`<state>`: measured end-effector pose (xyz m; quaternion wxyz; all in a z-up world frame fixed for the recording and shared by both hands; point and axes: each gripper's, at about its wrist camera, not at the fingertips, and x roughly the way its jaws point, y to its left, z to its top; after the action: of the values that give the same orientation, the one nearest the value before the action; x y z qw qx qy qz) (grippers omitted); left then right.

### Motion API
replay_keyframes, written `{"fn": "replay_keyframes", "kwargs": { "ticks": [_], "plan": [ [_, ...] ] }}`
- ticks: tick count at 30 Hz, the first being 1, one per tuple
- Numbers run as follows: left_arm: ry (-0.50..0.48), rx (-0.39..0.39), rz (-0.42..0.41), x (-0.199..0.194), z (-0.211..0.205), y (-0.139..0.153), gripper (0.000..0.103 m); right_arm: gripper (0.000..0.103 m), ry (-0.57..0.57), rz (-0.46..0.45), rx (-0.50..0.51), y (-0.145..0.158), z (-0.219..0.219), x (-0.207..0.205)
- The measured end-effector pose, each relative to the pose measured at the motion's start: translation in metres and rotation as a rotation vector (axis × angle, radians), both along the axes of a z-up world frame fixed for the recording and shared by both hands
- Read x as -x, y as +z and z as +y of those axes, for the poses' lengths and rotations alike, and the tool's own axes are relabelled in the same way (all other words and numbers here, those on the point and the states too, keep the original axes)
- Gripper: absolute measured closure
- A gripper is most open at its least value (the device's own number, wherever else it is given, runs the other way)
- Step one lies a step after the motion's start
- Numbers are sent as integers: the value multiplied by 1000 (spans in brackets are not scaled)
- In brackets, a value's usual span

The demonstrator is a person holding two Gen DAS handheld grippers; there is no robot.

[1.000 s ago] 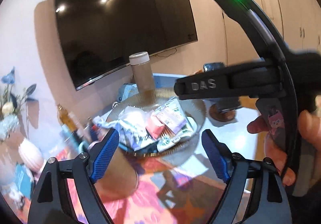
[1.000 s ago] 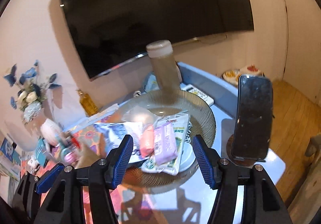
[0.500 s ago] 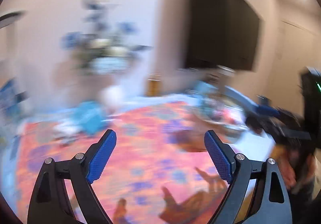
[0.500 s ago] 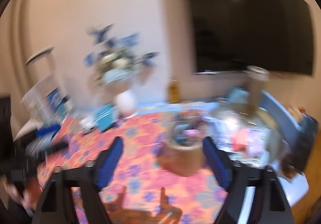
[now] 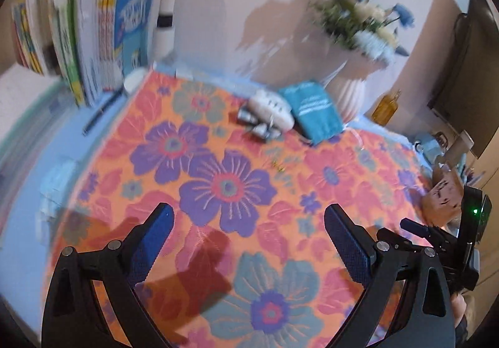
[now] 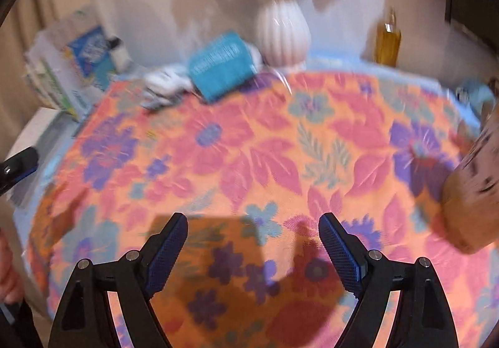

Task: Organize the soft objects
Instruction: 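Bring both open tools back over the remaining table items, then grasp white plush toy with left tool while right tool grasps teal pouch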

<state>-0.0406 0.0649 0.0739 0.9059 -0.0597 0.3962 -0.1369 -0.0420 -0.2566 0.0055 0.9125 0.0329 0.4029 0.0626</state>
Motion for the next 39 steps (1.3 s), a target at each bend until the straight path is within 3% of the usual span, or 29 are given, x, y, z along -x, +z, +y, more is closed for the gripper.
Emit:
{"fn": "replay_keyframes", "kwargs": {
  "ticks": [7,15,18,22,24,28,31,34,37,38,39],
  "plan": [
    [15,-1,108,-28,-4,-53,6,17,12,13,101,-14,17,-6],
    [-12,-81,111,-25,-11,-56,6,10,6,18,108,-13,15,-10],
    [-42,-133,109,-13,-4,-49,6,9,6,16,100,-13,14,-10],
    [37,-303,-17,13,31,-14,6,9,1,13,92,-13,14,-8],
    [77,-335,-70,21,54,12,6,9,2,14,93,-14,14,-8],
    [141,-341,-150,17,86,69,6,7,18,51,111,-13,18,-13],
    [101,-306,-139,-9,66,86,6,7,60,131,84,-3,26,-32],
    [-37,-203,-136,-46,21,77,4,7,78,117,-16,22,26,-60],
    [-130,-151,-92,-95,-26,44,4,7,66,39,-50,39,27,-97],
    [-142,-139,-81,-109,-37,34,4,8,51,17,-57,39,26,-109],
    [-152,-131,-75,-121,-48,24,5,16,31,0,-60,38,25,-121]
  ]
}}
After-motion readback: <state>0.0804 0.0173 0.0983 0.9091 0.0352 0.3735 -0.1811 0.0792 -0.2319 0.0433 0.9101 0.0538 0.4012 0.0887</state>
